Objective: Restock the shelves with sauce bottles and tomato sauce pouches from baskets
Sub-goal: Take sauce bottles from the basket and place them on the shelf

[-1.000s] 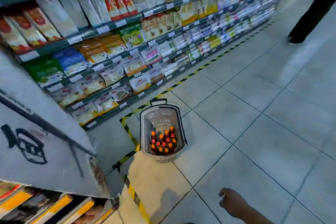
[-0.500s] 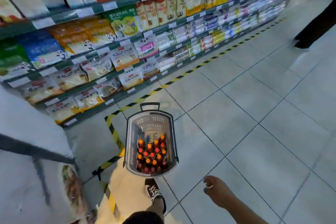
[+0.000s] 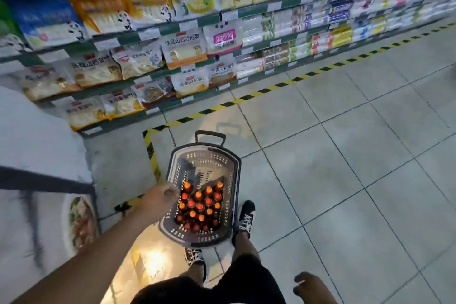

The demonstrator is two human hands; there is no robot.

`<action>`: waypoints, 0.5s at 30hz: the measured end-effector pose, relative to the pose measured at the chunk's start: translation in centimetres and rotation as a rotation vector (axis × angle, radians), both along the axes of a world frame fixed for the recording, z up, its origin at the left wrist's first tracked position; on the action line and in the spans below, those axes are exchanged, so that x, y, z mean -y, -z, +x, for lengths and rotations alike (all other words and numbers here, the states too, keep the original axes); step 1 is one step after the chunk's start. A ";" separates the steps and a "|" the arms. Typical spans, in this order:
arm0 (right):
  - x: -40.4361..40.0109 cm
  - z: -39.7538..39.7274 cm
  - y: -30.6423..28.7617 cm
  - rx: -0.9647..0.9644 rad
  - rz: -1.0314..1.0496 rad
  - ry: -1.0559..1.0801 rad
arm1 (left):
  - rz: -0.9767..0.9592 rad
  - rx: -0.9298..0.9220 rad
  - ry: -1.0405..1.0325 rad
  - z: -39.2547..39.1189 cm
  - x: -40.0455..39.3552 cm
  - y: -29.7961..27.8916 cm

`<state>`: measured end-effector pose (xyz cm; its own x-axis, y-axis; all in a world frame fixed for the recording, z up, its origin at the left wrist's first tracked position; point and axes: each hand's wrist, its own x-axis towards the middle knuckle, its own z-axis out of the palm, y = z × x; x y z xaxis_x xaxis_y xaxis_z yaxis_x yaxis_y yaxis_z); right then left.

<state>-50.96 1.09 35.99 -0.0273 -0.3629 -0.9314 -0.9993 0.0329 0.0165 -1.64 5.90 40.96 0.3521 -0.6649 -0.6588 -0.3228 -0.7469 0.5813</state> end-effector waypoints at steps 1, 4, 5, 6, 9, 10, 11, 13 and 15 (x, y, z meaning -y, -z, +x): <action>1.8 1.3 -0.1 0.020 -0.062 0.034 | -0.009 -0.009 -0.010 -0.5 1.1 0.1; 8.1 6.6 1.6 0.117 -0.032 -0.114 | 0.056 -0.017 -0.114 -1.3 2.4 2.7; 10.3 7.8 2.6 0.130 -0.039 -0.161 | 0.060 -0.036 -0.154 -1.9 2.5 3.5; 12.4 9.5 3.1 0.137 -0.029 -0.177 | 0.092 -0.068 -0.191 -2.4 2.3 5.0; 18.6 14.6 5.0 0.168 0.000 -0.372 | 0.236 -0.114 -0.258 -4.5 1.7 8.2; 20.5 16.5 5.5 0.186 0.013 -0.408 | 0.257 -0.117 -0.275 -4.9 1.6 10.0; 22.5 18.2 6.6 0.201 0.000 -0.461 | 0.270 -0.105 -0.273 -5.4 2.1 11.0; 25.7 21.4 9.3 0.236 -0.044 -0.535 | 0.297 -0.126 -0.252 -6.1 1.0 16.1; 27.8 24.2 12.2 0.252 -0.093 -0.591 | 0.343 -0.173 -0.271 -6.9 -0.2 22.0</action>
